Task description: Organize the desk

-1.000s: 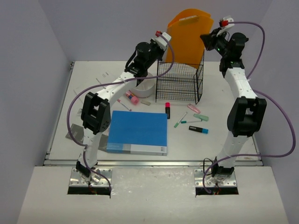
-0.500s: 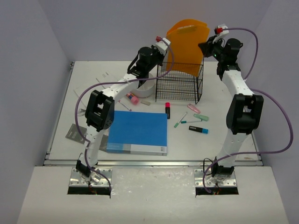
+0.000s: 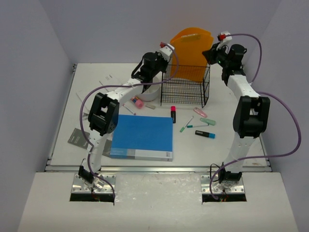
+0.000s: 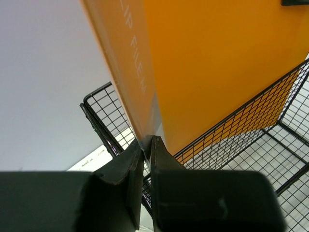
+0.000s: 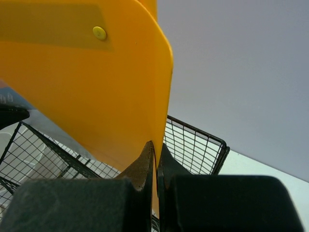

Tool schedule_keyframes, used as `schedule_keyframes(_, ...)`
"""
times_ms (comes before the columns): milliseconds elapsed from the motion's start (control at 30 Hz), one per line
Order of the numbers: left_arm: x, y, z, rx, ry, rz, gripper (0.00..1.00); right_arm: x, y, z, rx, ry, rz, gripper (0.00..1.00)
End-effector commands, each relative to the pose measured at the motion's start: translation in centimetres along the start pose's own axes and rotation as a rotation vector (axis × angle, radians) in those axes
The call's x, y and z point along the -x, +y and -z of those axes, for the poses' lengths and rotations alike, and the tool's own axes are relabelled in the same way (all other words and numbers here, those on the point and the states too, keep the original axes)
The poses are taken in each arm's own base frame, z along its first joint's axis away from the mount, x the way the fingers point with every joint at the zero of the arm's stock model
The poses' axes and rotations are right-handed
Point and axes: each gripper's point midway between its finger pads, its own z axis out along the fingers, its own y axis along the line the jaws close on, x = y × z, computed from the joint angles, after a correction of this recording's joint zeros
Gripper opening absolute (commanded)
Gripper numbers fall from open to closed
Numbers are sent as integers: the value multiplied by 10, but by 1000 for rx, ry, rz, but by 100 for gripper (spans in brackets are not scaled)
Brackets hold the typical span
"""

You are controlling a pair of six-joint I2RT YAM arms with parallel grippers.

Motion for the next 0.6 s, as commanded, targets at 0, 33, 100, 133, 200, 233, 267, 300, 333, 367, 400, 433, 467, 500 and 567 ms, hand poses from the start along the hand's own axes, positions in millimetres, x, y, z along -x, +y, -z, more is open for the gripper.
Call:
schedule_keyframes(0, 3, -14, -3, -42, -36, 6, 0, 5, 25, -6, 74, -17, 38, 0)
schedule_keyframes(33, 1, -15, -3, -42, -31, 8, 0, 5, 25, -6, 73, -16, 39, 0)
schedule_keyframes(100, -3, -14, -3, -40, -24, 13, 0, 6, 25, -6, 71, -17, 44, 0)
schedule_keyframes(133, -3, -14, -3, -40, -23, 16, 0, 7, 25, -6, 71, -16, 45, 0)
schedule_keyframes(200, -4, -13, -3, -28, -15, 28, 0, 9, 24, -5, 70, -15, 45, 5)
schedule_keyframes(233, -3, -10, -3, -15, -12, 34, 0, 12, 26, -5, 72, -16, 44, 11)
schedule_keyframes(267, -5, -11, -2, -11, -1, 44, 1, 15, 27, -5, 75, -19, 47, 16)
schedule_keyframes(300, -2, -9, -2, -3, -2, 48, 5, 20, 27, -5, 72, -23, 45, 25)
schedule_keyframes(333, 1, -7, -1, 7, -3, 50, 9, 25, 27, -5, 70, -28, 43, 34)
schedule_keyframes(367, 5, -3, 1, 19, -7, 51, 14, 31, 28, -4, 69, -33, 39, 42)
schedule_keyframes(400, 9, 0, 2, 37, -11, 52, 20, 36, 29, -4, 66, -36, 28, 56)
schedule_keyframes(433, 18, 6, 5, 60, -20, 54, 28, 45, 29, -3, 60, -46, 19, 74)
schedule_keyframes(467, 31, 10, 8, 74, -39, 53, 38, 61, 30, -2, 56, -68, 25, 82)
schedule_keyframes(500, 43, 13, 12, 81, -56, 54, 46, 74, 32, 0, 55, -87, 33, 84)
schedule_keyframes(567, 82, 25, 23, 104, -118, 57, 66, 116, 35, 6, 45, -141, 58, 92)
